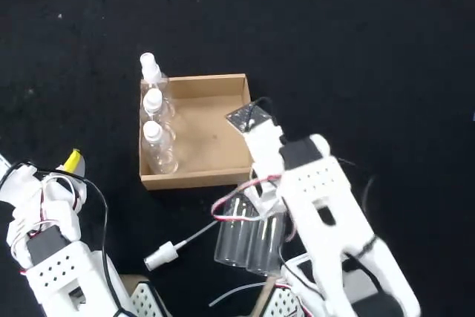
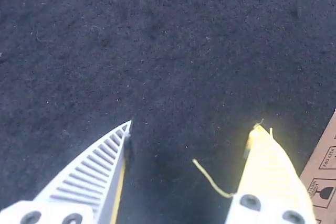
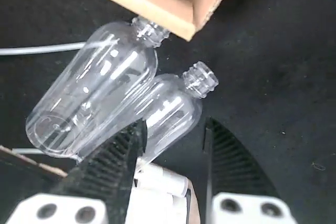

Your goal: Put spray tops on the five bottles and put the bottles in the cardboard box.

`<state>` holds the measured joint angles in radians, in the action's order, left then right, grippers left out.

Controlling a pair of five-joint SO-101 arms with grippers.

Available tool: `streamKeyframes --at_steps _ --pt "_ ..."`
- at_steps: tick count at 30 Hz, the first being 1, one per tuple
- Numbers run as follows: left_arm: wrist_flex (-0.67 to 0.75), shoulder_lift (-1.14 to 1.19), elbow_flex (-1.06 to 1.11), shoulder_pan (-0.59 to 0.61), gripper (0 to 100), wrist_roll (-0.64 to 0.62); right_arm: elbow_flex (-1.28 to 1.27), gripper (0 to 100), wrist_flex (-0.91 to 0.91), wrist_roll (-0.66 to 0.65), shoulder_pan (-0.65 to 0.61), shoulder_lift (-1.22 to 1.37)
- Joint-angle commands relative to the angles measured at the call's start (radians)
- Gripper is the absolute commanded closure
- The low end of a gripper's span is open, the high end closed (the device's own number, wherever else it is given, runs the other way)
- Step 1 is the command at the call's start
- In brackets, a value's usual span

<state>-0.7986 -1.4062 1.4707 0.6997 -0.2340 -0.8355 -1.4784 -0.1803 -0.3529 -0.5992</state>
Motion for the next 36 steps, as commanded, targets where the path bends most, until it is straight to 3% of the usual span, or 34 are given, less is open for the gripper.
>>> streamKeyframes --at_steps 1,6,13,21,25,32,36 --pt "0.023 -0.002 -0.012 0.007 69 0.002 -0.018 83.4 0.028 0.017 0.043 -0.058" --pt "0.023 -0.002 -0.012 0.007 69 0.002 0.008 82.7 0.014 0.100 0.028 0.087" --pt "0.023 -0.002 -0.012 0.007 69 0.002 0.085 66.0 -0.037 0.098 -0.115 0.285" --pt "0.023 -0.002 -0.012 0.008 69 0.002 0.090 74.9 -0.034 0.057 -0.084 0.321" --pt "0.023 -0.002 -0.012 0.012 69 0.002 0.091 80.9 -0.035 -0.031 0.040 0.318" --pt "0.023 -0.002 -0.012 0.010 69 0.002 0.104 81.0 -0.040 -0.322 0.419 0.314" --pt "0.023 -0.002 -0.012 0.008 69 0.002 0.153 81.0 -0.034 -0.425 0.603 0.315"
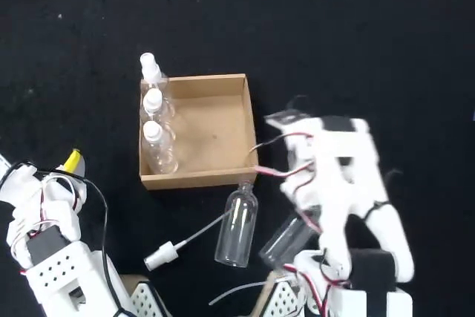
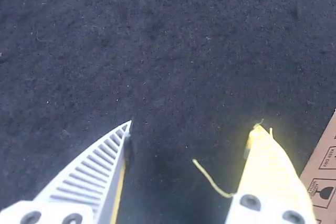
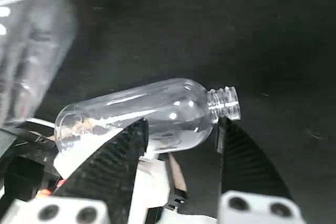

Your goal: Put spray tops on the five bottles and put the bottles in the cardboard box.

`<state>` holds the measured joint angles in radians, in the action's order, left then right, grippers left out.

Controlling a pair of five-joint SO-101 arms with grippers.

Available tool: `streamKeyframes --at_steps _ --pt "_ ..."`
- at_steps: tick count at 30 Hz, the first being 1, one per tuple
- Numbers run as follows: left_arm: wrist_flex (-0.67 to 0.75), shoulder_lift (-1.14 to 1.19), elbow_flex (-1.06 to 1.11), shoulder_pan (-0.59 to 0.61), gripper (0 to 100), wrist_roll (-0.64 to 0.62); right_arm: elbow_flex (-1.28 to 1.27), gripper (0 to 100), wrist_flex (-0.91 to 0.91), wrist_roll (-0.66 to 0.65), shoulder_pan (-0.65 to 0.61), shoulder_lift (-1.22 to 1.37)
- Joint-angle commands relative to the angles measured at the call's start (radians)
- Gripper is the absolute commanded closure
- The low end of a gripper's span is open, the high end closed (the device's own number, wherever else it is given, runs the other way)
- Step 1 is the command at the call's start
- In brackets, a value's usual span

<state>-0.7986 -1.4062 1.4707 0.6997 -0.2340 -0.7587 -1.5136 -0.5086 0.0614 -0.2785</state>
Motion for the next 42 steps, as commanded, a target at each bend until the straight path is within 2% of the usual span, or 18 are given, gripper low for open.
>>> streamKeyframes --at_steps 1,5,8,10,14,17,20,28,32,37,42 --pt "0.023 -0.002 -0.012 0.010 69 0.002 0.090 81.0 0.002 -0.120 0.232 -0.005" --pt "0.023 -0.002 -0.012 0.012 69 0.002 0.143 81.0 -0.002 -0.236 0.387 -0.005" --pt "0.023 -0.002 -0.012 0.010 69 0.002 0.196 81.0 -0.034 -0.354 0.445 -0.005" --pt "0.023 -0.002 -0.012 0.008 69 0.002 0.234 80.9 -0.094 -0.476 0.445 -0.005" --pt "0.023 -0.002 -0.012 0.007 69 0.002 0.298 72.7 -0.250 -0.865 0.374 -0.007" --pt "0.023 -0.002 -0.012 0.007 69 0.002 0.291 62.3 -0.242 -1.120 0.330 -0.038" --pt "0.023 -0.002 -0.012 0.012 69 0.002 0.252 60.0 -0.245 -1.293 0.275 -0.113" --pt "0.084 -0.002 0.018 0.012 69 0.002 -0.096 60.0 -0.215 -1.390 0.061 -0.519" --pt "0.098 -0.002 0.024 0.013 69 0.002 -0.216 60.0 -0.149 -1.389 0.035 -0.693" --pt "0.098 -0.002 0.024 0.013 69 0.002 -0.278 66.2 -0.127 -1.395 0.034 -0.700" --pt "0.098 -0.002 0.024 0.013 69 0.002 -0.329 65.9 -0.038 -1.392 0.034 -0.599"
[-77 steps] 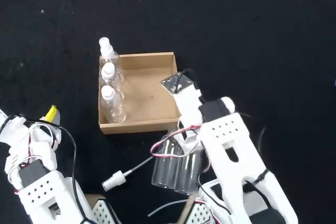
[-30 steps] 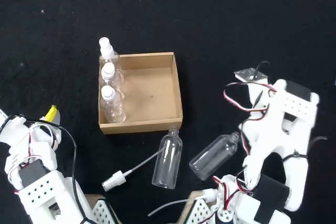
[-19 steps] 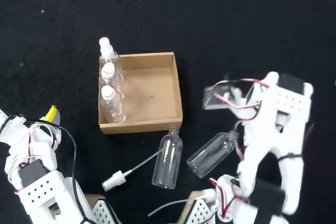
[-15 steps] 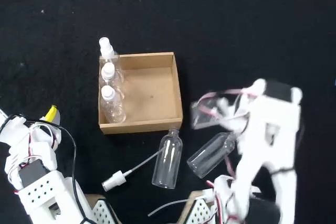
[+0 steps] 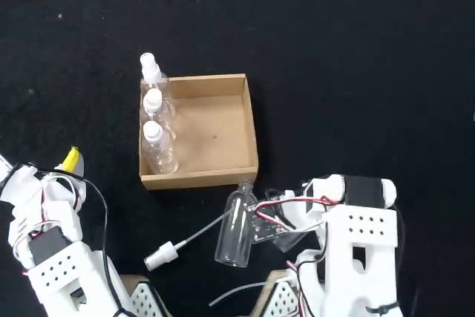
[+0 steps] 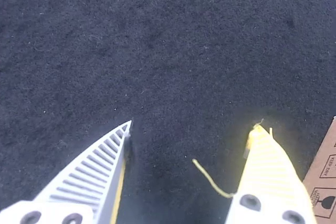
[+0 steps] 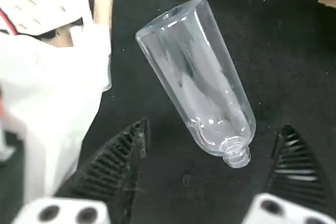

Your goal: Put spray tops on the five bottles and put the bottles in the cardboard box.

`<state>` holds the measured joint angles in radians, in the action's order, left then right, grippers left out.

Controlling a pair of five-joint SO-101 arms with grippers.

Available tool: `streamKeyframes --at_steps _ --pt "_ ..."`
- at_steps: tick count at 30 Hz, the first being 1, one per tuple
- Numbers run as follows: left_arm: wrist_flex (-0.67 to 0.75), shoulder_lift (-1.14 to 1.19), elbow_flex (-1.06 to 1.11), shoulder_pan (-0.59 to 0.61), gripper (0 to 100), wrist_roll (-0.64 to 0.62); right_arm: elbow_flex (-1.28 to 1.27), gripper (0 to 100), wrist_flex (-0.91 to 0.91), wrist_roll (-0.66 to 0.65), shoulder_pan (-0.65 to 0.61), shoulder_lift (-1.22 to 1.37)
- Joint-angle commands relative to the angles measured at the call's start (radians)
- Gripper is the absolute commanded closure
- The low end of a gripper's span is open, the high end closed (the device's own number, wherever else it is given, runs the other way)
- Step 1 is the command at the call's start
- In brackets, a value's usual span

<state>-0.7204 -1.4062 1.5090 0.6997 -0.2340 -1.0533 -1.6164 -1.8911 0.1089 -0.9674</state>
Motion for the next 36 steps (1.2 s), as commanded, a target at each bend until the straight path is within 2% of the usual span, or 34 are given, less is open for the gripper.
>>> streamKeyframes --at_steps 1,12,16,22,27,29,32,36 --pt "0.020 -0.002 -0.015 0.013 69 0.002 -0.041 65.9 0.084 -0.009 -0.014 0.116" --pt "0.021 -0.002 -0.015 0.013 69 0.002 -0.047 66.4 0.213 -0.005 -0.014 0.348" --pt "0.021 -0.002 -0.015 0.013 69 0.002 -0.045 73.3 0.213 0.015 0.000 0.354" --pt "0.021 -0.002 -0.015 0.015 69 0.002 0.022 73.4 0.284 0.221 0.144 0.360" --pt "0.021 -0.002 -0.015 0.015 69 0.002 0.099 73.7 0.410 0.508 0.319 0.369" --pt "0.021 -0.002 -0.015 0.015 69 0.002 0.145 73.7 0.443 0.582 0.393 0.410" --pt "0.020 -0.002 -0.015 0.015 69 0.002 0.252 73.7 0.436 0.709 0.486 0.539" --pt "0.020 -0.002 -0.013 0.015 69 0.002 0.410 73.4 0.327 0.936 0.571 0.740"
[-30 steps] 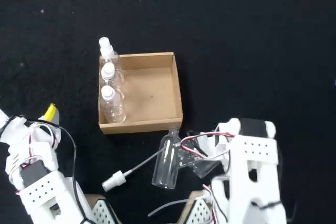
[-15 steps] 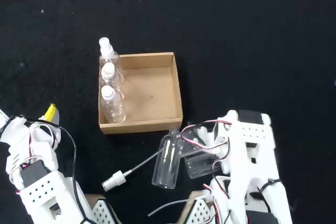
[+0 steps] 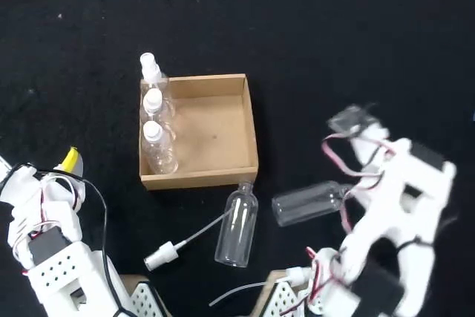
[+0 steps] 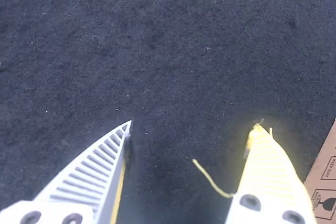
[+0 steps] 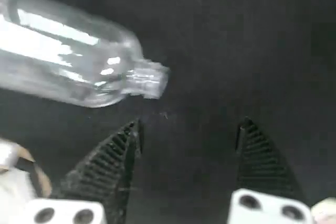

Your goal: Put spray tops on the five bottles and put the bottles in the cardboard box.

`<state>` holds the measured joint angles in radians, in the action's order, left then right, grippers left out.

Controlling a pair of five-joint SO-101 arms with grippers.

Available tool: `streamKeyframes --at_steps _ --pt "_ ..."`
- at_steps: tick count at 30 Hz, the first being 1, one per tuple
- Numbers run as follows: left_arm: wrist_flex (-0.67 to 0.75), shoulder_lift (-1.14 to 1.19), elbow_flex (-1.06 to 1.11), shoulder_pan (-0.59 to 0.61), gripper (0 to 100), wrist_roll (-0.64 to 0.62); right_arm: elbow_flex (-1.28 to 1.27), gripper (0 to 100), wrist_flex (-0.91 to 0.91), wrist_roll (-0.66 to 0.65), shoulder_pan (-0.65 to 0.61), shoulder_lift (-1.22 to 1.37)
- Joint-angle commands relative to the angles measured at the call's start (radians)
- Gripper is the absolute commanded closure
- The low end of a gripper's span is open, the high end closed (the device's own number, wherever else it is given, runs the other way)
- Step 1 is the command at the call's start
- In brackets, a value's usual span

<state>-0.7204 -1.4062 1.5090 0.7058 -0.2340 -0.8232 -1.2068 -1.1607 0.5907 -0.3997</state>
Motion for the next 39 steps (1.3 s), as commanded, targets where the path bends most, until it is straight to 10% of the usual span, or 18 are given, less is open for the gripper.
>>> streamKeyframes --at_steps 1,7,11,19,25,39 --pt "0.020 -0.002 -0.013 0.007 69 0.002 0.214 73.4 -0.107 0.267 0.098 0.222" --pt "0.020 -0.002 -0.013 0.007 69 0.002 0.360 69.6 -0.189 0.525 0.107 0.407" --pt "0.020 -0.002 -0.013 0.007 69 0.002 0.414 60.9 -0.261 0.462 0.109 0.364" --pt "0.021 -0.002 -0.013 0.007 69 0.002 0.479 61.9 -0.559 -0.396 0.104 0.142" --pt "0.020 -0.002 -0.013 0.008 69 0.002 0.361 63.9 -0.552 -0.736 0.103 0.053" --pt "0.023 -0.002 -0.013 0.002 69 0.002 0.168 63.9 -0.555 -1.014 0.077 0.044"
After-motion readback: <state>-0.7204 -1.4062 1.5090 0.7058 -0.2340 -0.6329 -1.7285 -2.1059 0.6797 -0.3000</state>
